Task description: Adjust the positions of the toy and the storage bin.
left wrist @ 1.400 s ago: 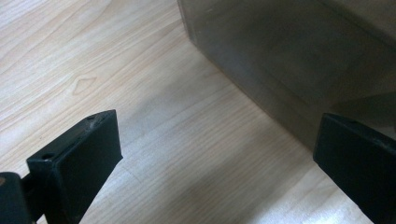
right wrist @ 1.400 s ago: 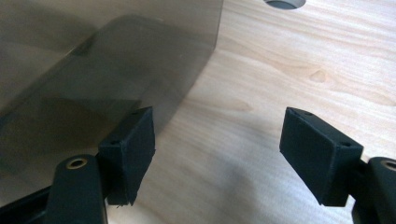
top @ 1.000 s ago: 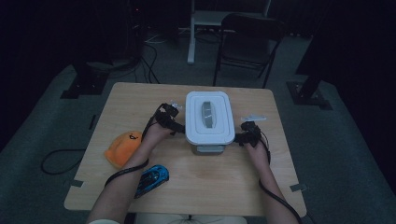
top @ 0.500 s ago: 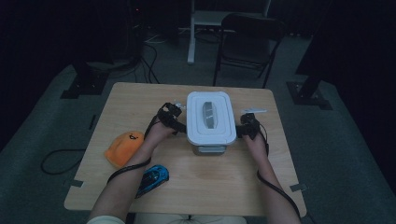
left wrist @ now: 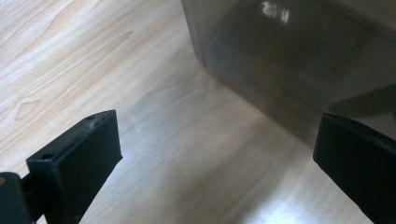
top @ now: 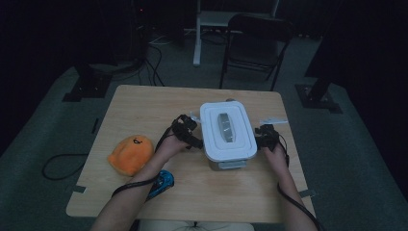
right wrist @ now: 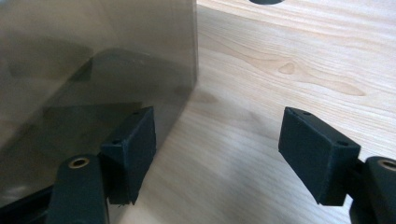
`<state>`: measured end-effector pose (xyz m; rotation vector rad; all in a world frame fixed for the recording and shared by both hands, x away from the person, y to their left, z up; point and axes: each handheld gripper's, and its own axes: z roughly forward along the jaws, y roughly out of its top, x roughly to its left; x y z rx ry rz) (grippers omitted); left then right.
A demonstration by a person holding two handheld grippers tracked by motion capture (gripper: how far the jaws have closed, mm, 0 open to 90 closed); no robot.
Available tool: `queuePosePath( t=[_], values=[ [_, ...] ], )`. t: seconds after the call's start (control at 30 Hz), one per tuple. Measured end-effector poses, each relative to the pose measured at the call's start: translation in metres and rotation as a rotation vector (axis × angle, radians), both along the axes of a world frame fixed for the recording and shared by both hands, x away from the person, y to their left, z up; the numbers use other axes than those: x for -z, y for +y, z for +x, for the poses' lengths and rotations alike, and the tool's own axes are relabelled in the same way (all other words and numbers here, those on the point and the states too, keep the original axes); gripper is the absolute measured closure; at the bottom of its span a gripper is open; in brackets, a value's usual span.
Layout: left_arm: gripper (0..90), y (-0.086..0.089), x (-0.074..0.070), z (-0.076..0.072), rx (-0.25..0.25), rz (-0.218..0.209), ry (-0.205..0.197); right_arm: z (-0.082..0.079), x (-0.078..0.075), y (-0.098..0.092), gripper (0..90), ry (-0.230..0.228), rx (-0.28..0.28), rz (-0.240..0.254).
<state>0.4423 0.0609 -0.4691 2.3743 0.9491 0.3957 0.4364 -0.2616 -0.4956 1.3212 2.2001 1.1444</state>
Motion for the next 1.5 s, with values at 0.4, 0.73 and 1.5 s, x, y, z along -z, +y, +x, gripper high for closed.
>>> queuePosePath(
  t=[0.4, 0.73, 1.5],
  values=[
    [1.4, -0.013, -0.003, -0.042, 0.088, 0.029, -0.007, -0.027, 0.002, -0.015, 27.7, -0.026, -0.087, 0.007],
    [1.3, -0.024, -0.005, -0.079, 0.155, 0.043, 0.010, -0.042, 0.001, -0.024, 28.2, -0.009, -0.192, -0.008],
    [1.3, -0.026, 0.028, -0.142, 0.309, -0.100, 0.034, -0.056, -0.009, -0.038, 15.3, 0.005, -0.116, 0.005]
  ],
)
